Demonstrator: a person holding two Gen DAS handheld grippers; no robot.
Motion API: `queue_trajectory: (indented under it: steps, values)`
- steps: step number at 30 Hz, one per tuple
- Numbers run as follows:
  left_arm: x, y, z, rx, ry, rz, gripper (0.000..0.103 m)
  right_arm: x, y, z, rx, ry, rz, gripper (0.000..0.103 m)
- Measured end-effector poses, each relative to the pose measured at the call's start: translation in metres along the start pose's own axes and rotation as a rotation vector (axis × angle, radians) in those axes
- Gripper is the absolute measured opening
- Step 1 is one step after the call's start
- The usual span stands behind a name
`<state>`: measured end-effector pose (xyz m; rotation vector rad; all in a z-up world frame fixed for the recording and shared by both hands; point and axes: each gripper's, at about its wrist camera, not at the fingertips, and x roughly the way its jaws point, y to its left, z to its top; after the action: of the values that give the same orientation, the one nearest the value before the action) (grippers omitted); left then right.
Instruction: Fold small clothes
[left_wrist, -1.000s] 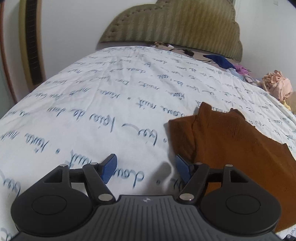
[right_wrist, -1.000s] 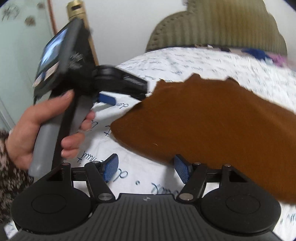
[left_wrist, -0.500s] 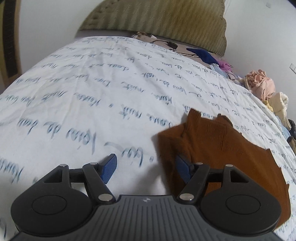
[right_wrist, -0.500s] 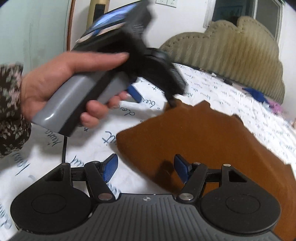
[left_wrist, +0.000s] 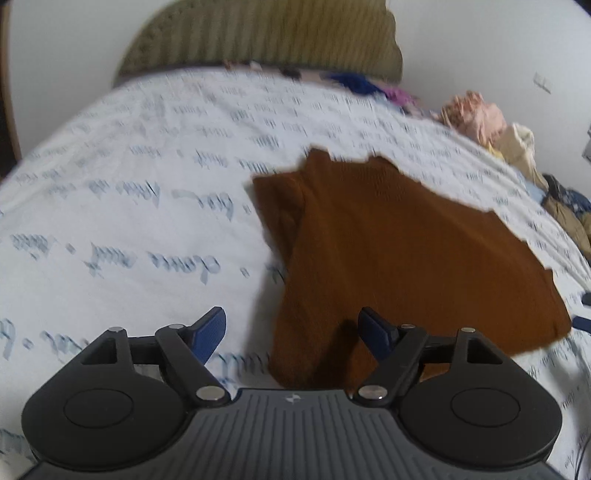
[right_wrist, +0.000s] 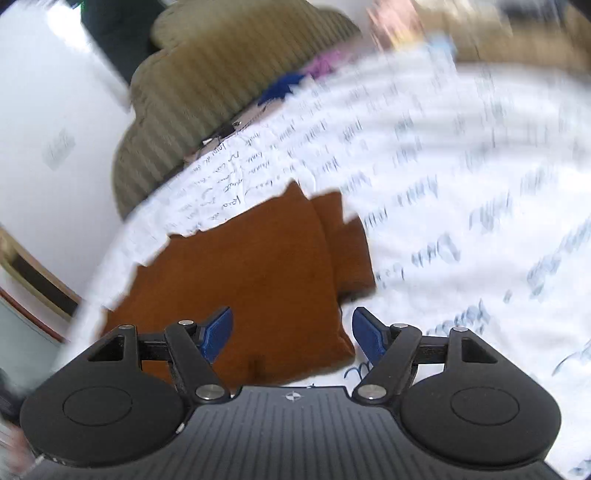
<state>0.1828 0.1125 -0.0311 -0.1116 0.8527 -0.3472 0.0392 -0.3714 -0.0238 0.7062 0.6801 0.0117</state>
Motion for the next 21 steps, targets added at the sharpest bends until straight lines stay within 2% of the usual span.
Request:
queue_trajectory:
  steps: [1, 2, 4, 8, 9, 11, 12, 13, 14, 16, 17, 21]
  values:
    - [0.003, 0.000, -0.001, -0.006, 0.014, -0.013, 0.079, 0.007, -0.011, 0.002, 0.047, 0.024, 0.054, 0.071]
    - [0.003, -0.001, -0.002, -0.009, 0.018, -0.030, 0.079, 0.013, -0.019, 0.002, 0.075, 0.039, 0.065, 0.071]
    - [0.004, -0.005, -0.001, -0.002, 0.030, -0.063, 0.079, 0.022, -0.023, -0.002, 0.089, 0.030, 0.029, 0.072]
    - [0.016, -0.009, 0.004, -0.006, 0.052, -0.089, 0.079, 0.042, -0.029, -0.003, 0.139, 0.054, 0.131, 0.072]
    - [0.021, -0.008, 0.006, -0.026, 0.058, -0.085, 0.079, 0.049, -0.029, -0.001, 0.148, 0.064, 0.148, 0.068]
    - [0.029, -0.010, 0.012, -0.045, 0.058, -0.075, 0.078, 0.061, -0.023, 0.002, 0.140, 0.078, 0.159, 0.051]
    - [0.034, -0.012, 0.015, -0.046, 0.071, -0.057, 0.078, 0.068, -0.021, 0.003, 0.133, 0.101, 0.156, 0.032]
    - [0.037, -0.014, 0.019, -0.055, 0.076, -0.043, 0.077, 0.073, -0.022, 0.005, 0.146, 0.119, 0.134, 0.023]
    - [0.038, -0.016, 0.022, -0.059, 0.080, -0.036, 0.066, 0.079, -0.025, 0.005, 0.176, 0.132, 0.137, 0.022]
    - [0.037, -0.020, 0.022, -0.030, 0.086, -0.051, 0.036, 0.077, -0.026, 0.004, 0.196, 0.122, 0.160, 0.021]
    - [0.034, -0.019, 0.021, -0.036, 0.080, -0.061, 0.029, 0.074, -0.024, 0.003, 0.182, 0.119, 0.167, 0.021]
    - [0.022, -0.014, 0.014, -0.063, 0.061, -0.098, 0.019, 0.057, -0.021, 0.001, 0.165, 0.101, 0.221, 0.020]
